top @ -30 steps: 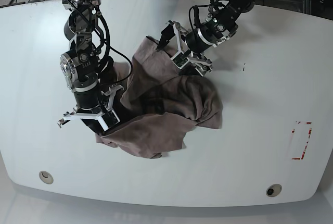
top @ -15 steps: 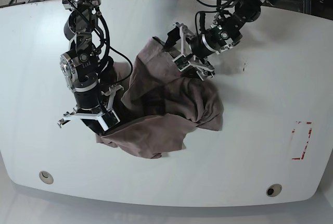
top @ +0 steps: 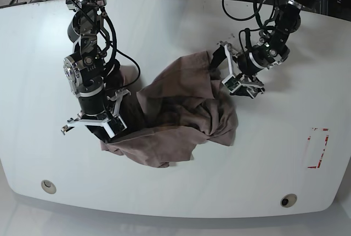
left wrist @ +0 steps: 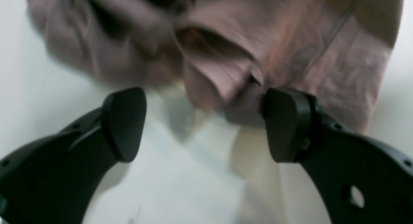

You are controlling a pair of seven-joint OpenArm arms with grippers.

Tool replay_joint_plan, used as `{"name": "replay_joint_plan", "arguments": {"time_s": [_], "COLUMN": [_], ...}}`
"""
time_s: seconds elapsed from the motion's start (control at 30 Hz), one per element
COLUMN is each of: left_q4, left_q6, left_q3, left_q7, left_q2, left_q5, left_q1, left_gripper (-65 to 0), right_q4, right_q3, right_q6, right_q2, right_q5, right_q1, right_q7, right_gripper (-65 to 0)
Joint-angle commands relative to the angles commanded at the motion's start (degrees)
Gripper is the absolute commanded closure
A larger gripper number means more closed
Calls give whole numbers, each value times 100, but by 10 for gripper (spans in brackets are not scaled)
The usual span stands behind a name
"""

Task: Layout the t-shirt on the table in an organized manner, then fold the t-shirt properly
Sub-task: 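Grasp a shirt edge with the left gripper and lift it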

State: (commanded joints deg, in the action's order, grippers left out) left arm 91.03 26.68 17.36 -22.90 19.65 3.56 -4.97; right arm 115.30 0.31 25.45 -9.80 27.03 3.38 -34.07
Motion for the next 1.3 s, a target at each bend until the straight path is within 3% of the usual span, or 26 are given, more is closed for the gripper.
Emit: {"name": "replay_joint_plan", "arguments": {"time_s": [0.13,0.2,0.57,0.73,0.77,1.0,1.1,1.3], "left_q4": [316,369,360,352,352,352,352,237], "left_q6": [527,659,686,668,633,-255,-387,-387], "left_q3": [-448,-545,-738,-985,-1037,-1310,-1380,-1380], "left_q7": [-18,-18,-26,-26,-26,-26,-26,-246], "left_q2": [-281,-352,-378,-413,-413,-440,-440,-448], "left_q5": [369,571,2338,2760,2813,3235,3253,3288], "left_q1": [-237,-325,-738,-958,-993,-1275,-1380,-1389], "left_gripper": [-524,-524,-524,-522,-522,-522,-522,-522], "right_q4": [0,0,-9,-9,-9,-9,-9,-9], "right_q3": [0,-9,-9,-9,-9,-9,-9,-9], "right_q6": [0,0,0,0,0,0,0,0], "right_q2": [0,0,0,0,0,0,0,0], "right_q5": [0,-9,-9,-9,-9,-9,-9,-18], "right_q1": [0,0,0,9,9,9,9,9], "right_q7": [0,0,0,9,9,9,9,9], "right_gripper": [-5,-5,-5,-5,-5,-5,-5,-5]}}
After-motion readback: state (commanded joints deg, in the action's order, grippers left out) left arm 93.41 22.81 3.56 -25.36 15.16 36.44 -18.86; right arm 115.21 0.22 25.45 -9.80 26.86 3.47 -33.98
